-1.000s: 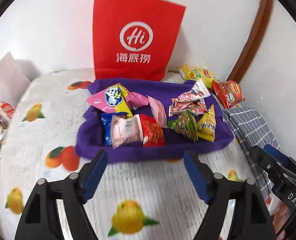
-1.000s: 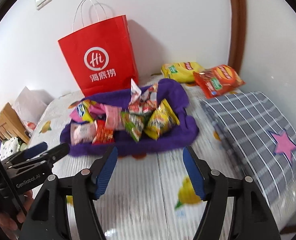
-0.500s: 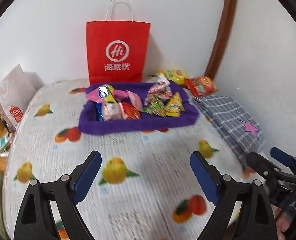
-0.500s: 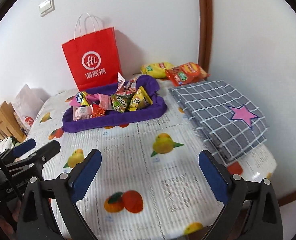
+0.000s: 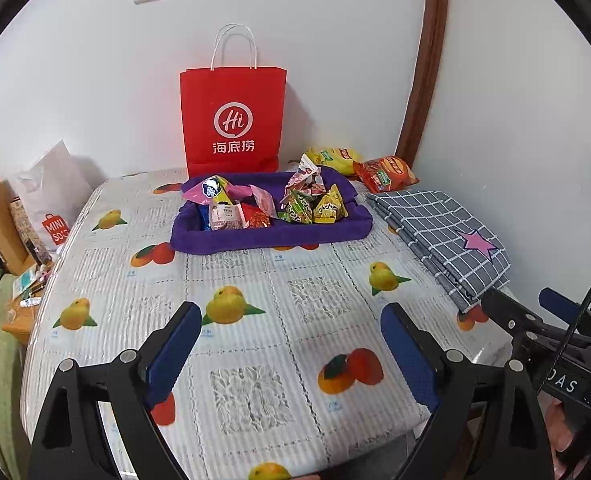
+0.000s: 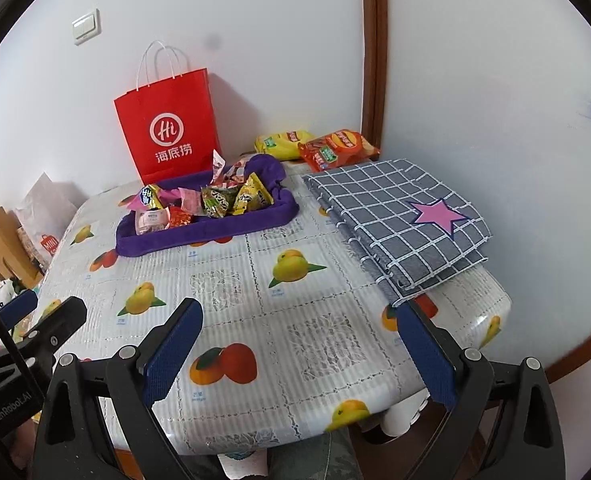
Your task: Organize snacks
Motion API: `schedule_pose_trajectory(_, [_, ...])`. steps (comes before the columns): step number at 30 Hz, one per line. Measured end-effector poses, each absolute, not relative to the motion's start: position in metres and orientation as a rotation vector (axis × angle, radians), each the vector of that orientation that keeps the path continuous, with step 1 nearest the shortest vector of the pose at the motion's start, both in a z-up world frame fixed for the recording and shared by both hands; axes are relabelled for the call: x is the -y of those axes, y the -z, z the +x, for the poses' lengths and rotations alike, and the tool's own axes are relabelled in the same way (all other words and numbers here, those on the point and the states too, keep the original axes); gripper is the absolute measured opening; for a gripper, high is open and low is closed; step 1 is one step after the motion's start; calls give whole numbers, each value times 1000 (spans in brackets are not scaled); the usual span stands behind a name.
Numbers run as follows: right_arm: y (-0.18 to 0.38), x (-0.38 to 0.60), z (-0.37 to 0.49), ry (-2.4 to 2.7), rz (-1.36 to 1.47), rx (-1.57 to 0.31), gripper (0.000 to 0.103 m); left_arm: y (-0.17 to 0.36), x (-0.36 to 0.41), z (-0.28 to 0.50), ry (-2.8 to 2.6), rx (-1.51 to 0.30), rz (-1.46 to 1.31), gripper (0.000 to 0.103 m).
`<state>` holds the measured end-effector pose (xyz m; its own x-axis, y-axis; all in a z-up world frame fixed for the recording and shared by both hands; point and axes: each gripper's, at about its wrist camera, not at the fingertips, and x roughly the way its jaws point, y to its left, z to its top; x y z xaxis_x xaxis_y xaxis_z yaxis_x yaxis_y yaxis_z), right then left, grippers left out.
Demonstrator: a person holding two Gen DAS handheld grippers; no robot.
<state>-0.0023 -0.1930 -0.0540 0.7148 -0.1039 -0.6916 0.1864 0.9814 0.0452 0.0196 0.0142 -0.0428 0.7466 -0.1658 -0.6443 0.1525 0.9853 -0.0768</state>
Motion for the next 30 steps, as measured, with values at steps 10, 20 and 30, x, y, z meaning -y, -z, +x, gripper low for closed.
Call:
schedule_pose_trajectory(10, [44, 189, -18, 145, 113, -719, 97, 36, -16, 2, 160, -694, -18, 91])
schedule_pose_trajectory(20, [43, 188, -24, 145, 116, -714, 97, 33, -16, -6, 178, -688, -32, 91])
schedule_pose_trajectory(30, [45, 187, -26, 144, 114, -717, 97, 35, -16, -8, 184, -698, -32, 91])
